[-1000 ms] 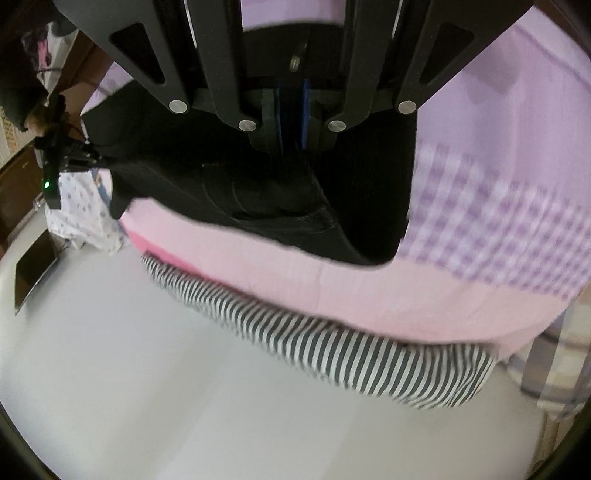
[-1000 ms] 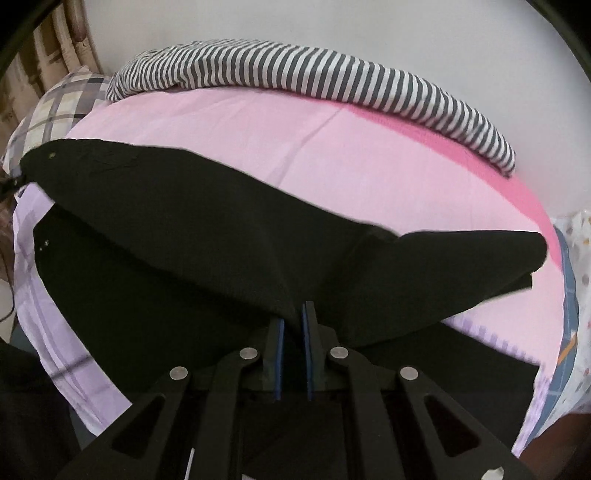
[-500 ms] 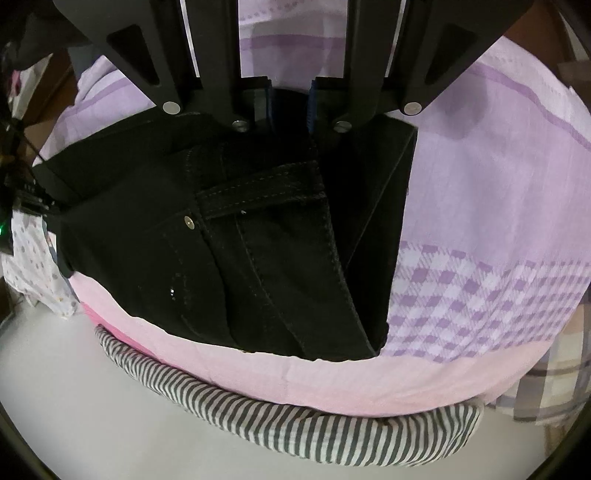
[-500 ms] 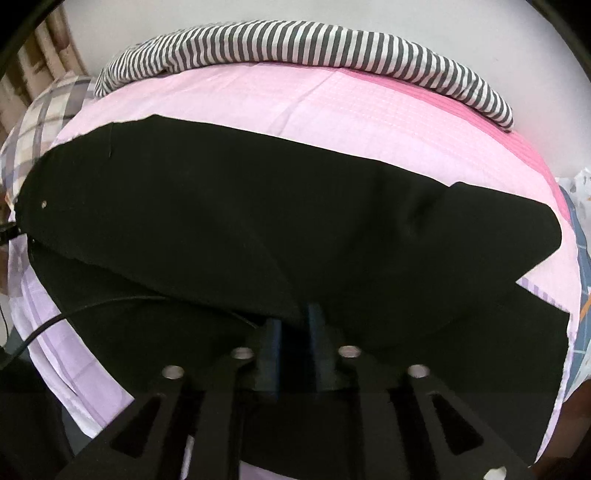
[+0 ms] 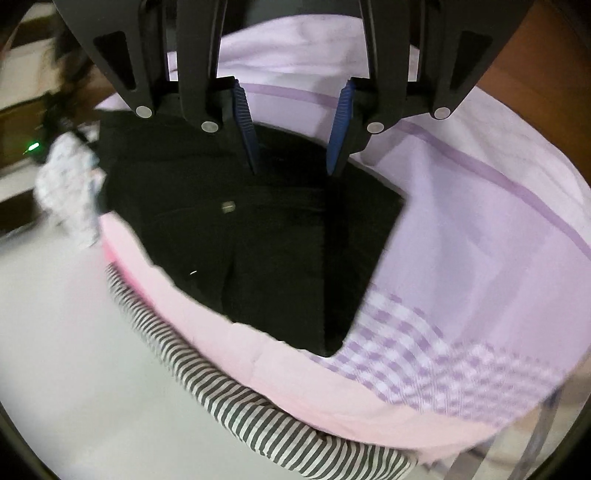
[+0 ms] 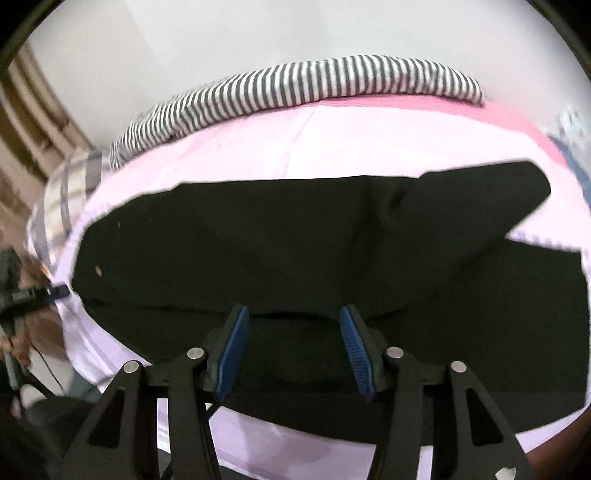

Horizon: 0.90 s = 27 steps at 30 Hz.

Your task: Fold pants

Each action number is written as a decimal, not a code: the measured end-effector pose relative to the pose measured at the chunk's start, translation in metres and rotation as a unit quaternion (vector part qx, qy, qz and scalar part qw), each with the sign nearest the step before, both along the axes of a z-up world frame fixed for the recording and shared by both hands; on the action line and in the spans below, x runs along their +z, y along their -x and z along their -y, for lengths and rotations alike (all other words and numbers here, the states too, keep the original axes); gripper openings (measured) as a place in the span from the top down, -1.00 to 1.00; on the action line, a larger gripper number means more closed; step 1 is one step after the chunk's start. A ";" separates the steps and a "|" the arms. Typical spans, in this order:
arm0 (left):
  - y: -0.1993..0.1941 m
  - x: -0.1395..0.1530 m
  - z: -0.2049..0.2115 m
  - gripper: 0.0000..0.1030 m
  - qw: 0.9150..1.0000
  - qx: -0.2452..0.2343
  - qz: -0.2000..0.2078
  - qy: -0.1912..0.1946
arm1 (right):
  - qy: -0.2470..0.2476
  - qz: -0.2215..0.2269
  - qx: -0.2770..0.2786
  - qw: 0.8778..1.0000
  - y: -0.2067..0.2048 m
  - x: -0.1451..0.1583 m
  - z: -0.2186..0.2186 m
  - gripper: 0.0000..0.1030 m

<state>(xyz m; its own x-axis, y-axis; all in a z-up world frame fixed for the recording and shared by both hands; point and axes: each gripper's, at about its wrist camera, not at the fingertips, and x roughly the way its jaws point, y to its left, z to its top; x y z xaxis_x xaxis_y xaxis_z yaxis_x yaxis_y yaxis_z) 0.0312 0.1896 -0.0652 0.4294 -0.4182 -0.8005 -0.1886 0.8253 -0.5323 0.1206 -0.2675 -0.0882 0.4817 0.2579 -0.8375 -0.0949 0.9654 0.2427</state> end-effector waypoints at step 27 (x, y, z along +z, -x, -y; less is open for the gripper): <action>-0.012 -0.020 0.001 0.68 0.984 0.137 0.030 0.110 | -0.095 -0.021 -0.158 0.983 0.008 -0.031 0.071 0.02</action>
<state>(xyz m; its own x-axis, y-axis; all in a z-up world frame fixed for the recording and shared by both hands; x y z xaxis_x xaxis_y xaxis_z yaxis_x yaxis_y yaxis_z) 0.0433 0.1882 -0.0849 0.5932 -0.4408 -0.6737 -0.3511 0.6114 -0.7092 0.1124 -0.3384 -0.1192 0.5283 0.2551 -0.8098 0.2156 0.8822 0.4186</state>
